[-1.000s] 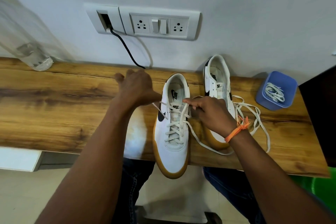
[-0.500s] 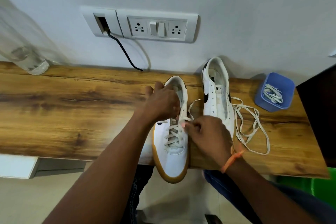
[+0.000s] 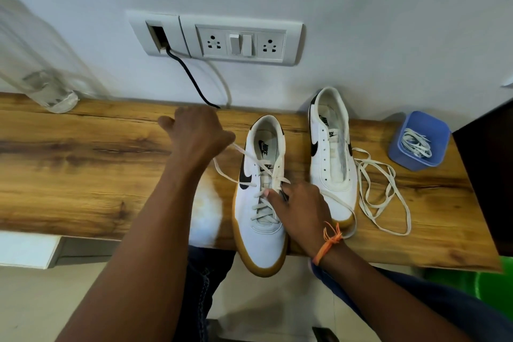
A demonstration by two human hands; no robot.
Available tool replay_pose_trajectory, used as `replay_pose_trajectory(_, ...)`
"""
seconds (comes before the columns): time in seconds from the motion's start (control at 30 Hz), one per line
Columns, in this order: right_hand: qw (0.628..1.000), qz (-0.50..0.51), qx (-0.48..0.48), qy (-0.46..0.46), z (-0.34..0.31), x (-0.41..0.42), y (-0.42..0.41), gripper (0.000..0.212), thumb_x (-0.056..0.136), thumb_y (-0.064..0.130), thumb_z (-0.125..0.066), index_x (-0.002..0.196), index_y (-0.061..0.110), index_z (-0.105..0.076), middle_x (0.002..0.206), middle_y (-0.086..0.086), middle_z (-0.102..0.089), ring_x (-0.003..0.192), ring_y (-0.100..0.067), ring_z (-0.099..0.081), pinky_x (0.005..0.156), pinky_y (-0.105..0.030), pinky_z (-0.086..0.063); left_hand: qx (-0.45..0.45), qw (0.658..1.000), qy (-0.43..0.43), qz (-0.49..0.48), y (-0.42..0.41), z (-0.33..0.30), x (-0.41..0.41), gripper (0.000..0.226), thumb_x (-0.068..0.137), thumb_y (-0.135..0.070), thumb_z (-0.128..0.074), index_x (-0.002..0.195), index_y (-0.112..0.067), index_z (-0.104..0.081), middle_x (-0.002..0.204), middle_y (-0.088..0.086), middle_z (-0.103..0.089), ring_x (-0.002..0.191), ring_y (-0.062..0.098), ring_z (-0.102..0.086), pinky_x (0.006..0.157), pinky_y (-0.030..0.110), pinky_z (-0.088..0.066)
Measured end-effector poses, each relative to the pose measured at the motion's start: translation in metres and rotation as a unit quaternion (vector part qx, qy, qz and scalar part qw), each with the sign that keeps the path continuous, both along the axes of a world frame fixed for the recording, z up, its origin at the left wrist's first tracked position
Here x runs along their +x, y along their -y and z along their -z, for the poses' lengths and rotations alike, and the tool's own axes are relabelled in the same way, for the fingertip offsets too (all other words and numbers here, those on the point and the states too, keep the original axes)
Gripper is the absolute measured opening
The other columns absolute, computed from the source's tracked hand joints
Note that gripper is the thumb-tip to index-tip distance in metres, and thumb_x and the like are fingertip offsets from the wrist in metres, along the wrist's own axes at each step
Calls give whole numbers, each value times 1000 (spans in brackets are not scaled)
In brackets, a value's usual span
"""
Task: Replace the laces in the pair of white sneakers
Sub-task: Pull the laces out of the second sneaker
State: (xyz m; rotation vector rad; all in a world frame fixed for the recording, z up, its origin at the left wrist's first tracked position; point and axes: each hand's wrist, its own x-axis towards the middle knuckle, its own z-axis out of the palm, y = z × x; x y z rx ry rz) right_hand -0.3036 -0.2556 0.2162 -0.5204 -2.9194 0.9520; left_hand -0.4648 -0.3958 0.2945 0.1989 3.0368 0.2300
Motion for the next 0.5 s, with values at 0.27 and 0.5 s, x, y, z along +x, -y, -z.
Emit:
replay_pose_trajectory(0.27,1000,18,-15,4,2,-3,-1,45,86,53,-64,60,18,-57,56,6,-48,53,-11,-47,49,-22,-29,18,955,117,272,-38,9,30,26,78,-39,-76,103,-36,-72,145,-4,-32,136,27,-19,103,46,-23)
replay_pose_trajectory(0.5,1000,16,-15,-3,3,-4,-1,41,88,51,-63,62,19,-56,56,7,-48,53,-11,-47,51,-24,-33,3,943,167,289,-35,16,29,22,77,-44,-77,97,-37,-74,143,-7,-37,136,25,-17,103,49,-20)
